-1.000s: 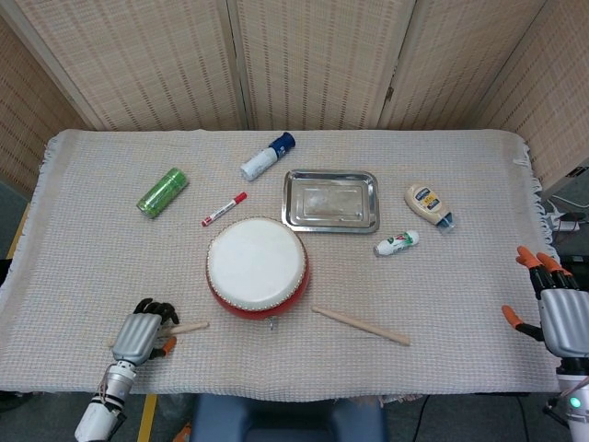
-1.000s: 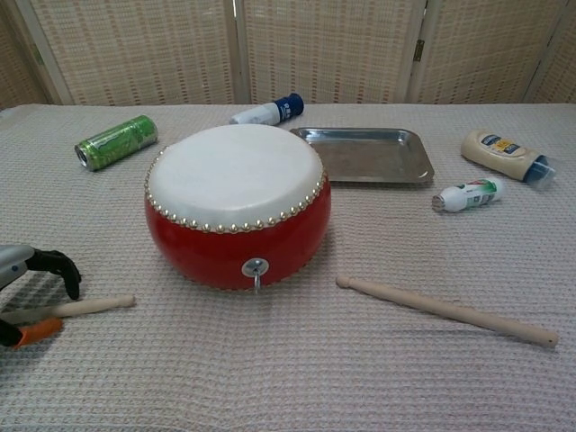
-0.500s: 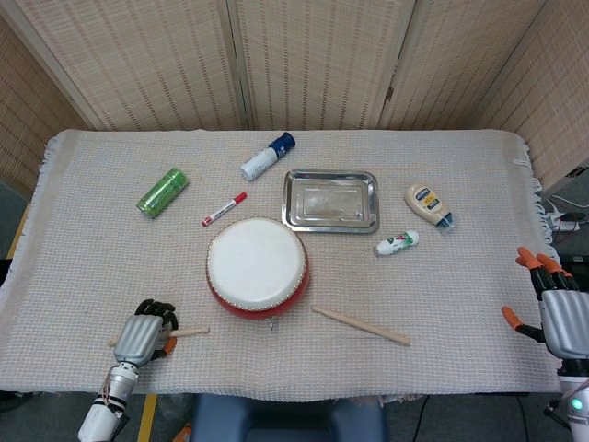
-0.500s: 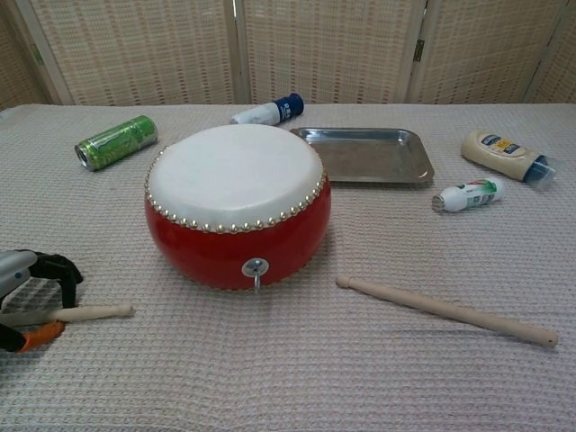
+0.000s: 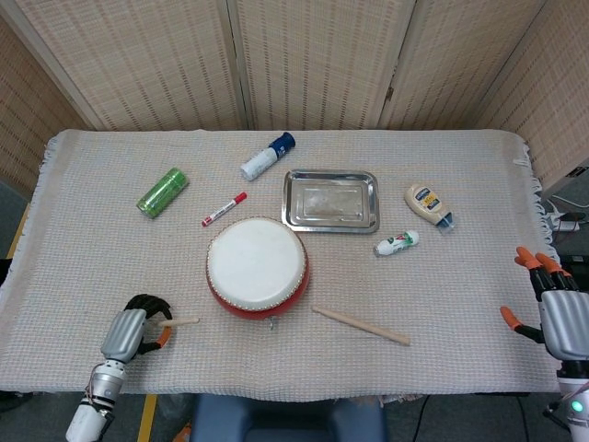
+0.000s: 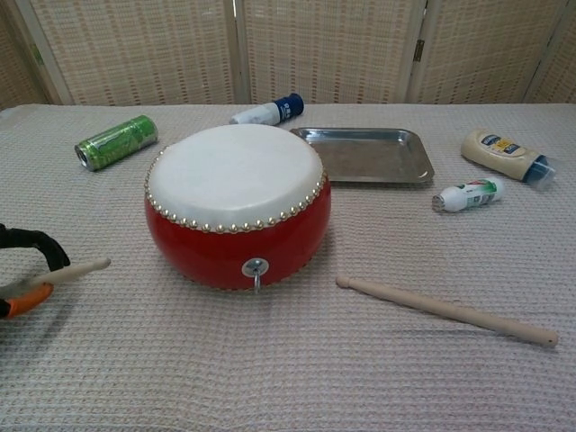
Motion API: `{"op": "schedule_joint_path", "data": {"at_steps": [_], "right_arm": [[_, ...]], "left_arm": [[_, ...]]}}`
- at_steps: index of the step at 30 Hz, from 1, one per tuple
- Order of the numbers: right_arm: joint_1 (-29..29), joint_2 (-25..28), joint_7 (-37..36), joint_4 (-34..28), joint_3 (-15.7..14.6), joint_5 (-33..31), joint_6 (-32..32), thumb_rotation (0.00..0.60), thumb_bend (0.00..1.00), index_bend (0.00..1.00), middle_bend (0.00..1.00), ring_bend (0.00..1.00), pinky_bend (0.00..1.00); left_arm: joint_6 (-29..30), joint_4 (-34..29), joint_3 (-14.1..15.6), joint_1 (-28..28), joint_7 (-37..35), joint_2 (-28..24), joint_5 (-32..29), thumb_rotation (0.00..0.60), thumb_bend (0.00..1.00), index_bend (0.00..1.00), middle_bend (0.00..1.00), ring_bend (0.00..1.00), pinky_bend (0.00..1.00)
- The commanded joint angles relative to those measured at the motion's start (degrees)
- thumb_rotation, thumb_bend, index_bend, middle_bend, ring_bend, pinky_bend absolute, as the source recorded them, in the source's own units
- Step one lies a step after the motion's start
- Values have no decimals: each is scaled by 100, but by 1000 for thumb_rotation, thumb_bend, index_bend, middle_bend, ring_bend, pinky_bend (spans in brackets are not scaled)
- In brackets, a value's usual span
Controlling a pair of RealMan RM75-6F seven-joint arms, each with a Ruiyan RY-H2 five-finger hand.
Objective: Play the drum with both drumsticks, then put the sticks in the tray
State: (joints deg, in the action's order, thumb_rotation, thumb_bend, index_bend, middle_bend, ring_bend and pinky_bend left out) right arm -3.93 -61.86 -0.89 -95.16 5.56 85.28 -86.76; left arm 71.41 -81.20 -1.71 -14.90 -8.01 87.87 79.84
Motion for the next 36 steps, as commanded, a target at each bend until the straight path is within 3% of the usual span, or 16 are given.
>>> {"op": "schedule_joint_path", "data": {"at_steps": [1,6,14,21,29,36], "right_arm": [[-3,-7,17,-16,0,8,-4,600,159,90,205,88,230],[-28,-15,61,-47,-6,16,36,600,159,91,205,88,230],[-46,-4,144,-114,-2,14,51,600,159,94,205,88,230],[-43,-3,139,-133,-9,0,62,600,159,94,205,88,230],[-94,100,156,-227,17,93,57,600,159,94,205,88,230],[-85,156,101,-283,31,101,14,600,159,101,205,88,230]], "left_arm": [[378,406,-278,123,-2701,-297,353,600,501,590,345,214,194],[-37,658,-278,-9,-4685,-490,411,600,502,566,361,244,285],[-503,1025,-337,-186,-7544,-470,421,600,512,553,402,301,341],[-824,1454,-178,-394,-9704,-465,730,600,515,521,416,348,389],[-785,1991,39,-552,-11019,-309,995,600,517,458,445,429,471],[-840,1933,-15,-607,-11697,-290,815,600,520,358,490,472,471]]}}
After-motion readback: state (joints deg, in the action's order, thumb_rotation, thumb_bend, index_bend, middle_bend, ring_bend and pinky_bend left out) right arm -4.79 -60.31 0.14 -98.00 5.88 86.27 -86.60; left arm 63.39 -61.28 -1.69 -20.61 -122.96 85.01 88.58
